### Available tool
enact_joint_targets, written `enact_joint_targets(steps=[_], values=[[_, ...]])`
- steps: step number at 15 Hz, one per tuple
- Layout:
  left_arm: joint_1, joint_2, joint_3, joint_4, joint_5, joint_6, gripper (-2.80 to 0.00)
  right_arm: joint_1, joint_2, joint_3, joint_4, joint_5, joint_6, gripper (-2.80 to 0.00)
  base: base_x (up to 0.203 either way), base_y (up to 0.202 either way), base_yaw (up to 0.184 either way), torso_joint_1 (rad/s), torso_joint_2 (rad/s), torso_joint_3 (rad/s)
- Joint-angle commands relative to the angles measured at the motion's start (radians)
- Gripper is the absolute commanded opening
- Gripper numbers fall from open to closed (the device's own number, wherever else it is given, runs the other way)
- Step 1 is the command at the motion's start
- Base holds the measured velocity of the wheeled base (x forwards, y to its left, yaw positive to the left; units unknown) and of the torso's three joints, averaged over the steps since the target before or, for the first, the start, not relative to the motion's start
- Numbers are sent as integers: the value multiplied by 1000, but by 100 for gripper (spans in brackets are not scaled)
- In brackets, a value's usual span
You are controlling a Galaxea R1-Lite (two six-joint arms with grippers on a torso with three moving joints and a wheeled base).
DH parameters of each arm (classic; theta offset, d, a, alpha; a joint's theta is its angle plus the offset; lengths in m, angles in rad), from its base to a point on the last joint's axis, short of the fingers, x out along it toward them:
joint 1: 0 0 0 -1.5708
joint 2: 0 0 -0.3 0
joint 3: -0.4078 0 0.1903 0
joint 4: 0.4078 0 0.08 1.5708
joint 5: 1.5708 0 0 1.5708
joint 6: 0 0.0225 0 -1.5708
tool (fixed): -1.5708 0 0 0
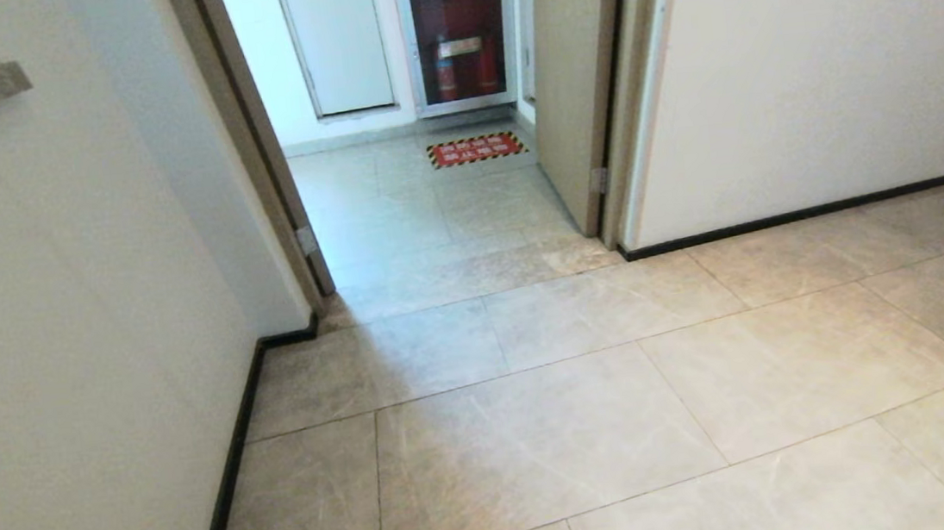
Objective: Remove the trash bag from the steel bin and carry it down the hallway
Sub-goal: Put the trash bag at the door
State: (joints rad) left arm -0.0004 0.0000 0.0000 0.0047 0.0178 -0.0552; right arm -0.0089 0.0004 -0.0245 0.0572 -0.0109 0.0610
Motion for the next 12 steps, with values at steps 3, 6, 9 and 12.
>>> enact_joint_targets(steps=[3,6,9,12], values=[[0,2,1,-1,1,-3,-280,0,-2,0,0,0,0,-280,-1,11,-166,2,2,1],[0,2,2,-2,1,-3,-280,0,-2,0,1,0,0,-280,0,11,-173,4,0,1],[0,2,2,-2,1,-5,-280,0,-2,-2,0,0,0,-280,1,8,-169,2,4,1],[0,2,2,-2,1,-3,-280,0,-2,0,1,0,0,-280,1,9,-171,3,6,4]])
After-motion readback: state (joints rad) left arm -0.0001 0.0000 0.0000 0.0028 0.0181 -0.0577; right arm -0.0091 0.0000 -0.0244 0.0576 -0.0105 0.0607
